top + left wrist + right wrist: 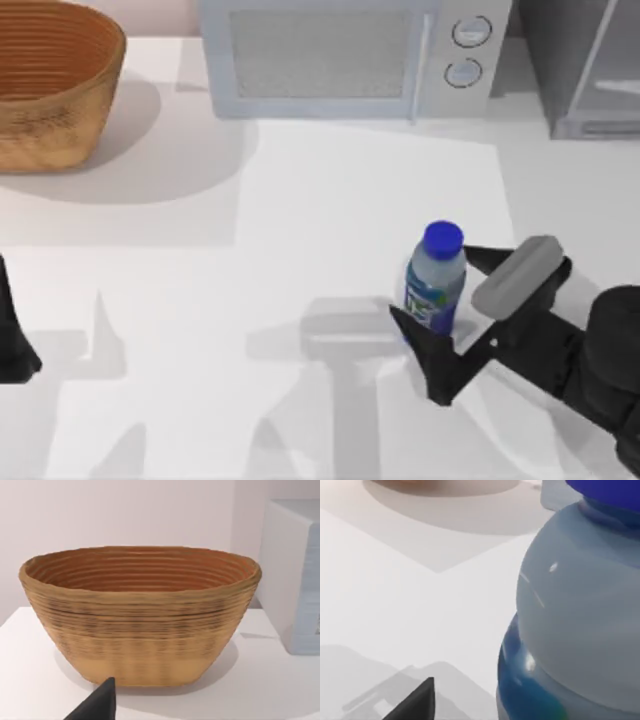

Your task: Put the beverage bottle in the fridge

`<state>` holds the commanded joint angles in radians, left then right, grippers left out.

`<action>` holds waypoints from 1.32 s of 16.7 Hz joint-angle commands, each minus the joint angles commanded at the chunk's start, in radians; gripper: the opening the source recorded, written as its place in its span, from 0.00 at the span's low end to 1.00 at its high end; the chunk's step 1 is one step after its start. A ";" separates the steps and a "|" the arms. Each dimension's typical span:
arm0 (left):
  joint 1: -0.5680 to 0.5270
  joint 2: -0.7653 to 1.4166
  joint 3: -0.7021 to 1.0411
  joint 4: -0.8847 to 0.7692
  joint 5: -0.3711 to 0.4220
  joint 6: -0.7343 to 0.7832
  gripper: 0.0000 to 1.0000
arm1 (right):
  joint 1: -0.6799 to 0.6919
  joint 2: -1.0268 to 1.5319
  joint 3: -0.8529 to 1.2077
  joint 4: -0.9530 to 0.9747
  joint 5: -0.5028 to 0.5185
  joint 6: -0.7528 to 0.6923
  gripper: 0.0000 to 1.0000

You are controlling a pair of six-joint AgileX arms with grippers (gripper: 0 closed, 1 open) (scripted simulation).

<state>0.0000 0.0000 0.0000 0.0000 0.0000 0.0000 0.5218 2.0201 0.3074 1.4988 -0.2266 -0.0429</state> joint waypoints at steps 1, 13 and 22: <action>0.000 0.000 0.000 0.000 0.000 0.000 1.00 | 0.008 0.014 0.024 -0.009 0.008 0.002 1.00; 0.000 0.000 0.000 0.000 0.000 0.000 1.00 | 0.014 0.027 0.045 -0.018 0.014 0.003 0.48; 0.000 0.000 0.000 0.000 0.000 0.000 1.00 | 0.014 0.027 0.045 -0.018 0.014 0.003 0.01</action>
<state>0.0000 0.0000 0.0000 0.0000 0.0000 0.0000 0.5361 2.0471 0.3521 1.4813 -0.2122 -0.0398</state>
